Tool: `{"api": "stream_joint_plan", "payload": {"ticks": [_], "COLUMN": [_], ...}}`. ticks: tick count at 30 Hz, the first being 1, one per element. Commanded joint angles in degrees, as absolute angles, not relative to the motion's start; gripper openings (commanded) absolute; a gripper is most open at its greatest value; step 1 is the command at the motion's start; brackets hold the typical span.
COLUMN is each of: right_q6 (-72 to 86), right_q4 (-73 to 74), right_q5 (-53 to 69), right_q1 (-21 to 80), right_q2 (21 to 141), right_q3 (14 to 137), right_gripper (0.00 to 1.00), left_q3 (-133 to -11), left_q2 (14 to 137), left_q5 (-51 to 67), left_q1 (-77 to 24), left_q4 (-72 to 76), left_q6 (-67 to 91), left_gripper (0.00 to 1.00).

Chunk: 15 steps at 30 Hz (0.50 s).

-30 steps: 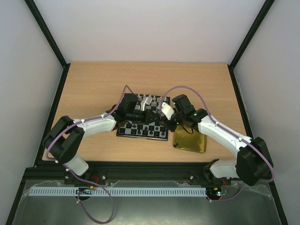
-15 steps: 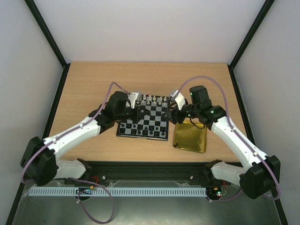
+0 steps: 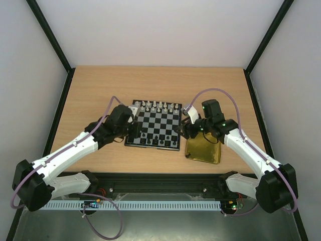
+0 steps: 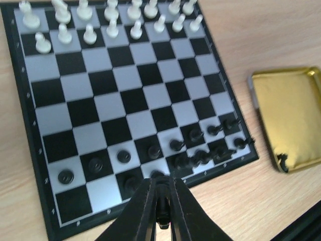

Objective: Set up the chess pieces on the board

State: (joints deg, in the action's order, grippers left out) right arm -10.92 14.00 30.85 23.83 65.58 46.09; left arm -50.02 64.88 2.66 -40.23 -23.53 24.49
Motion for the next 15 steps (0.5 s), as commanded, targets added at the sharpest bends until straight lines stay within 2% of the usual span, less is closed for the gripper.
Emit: {"api": "stream_joint_plan", "payload": {"ticks": [1,15], "right_q6": [-12.21,-14.99], "right_q4": [12.97,14.47], "right_q5": [28.82,30.02], "right_q1": [23.55,23.55], "right_q2": [65.65,65.07], "right_q3": [45.59,44.89], "right_gripper": [0.67,0.69], "left_q3": [-49.08,-49.26], "left_q2": [65.13,76.25], "left_q5": [1.75,1.74], "left_q1": [-40.34,-38.92], "left_q4": [-30.71,-31.64], "left_q6": [24.36,22.47], "left_gripper": [0.10,0.08]}}
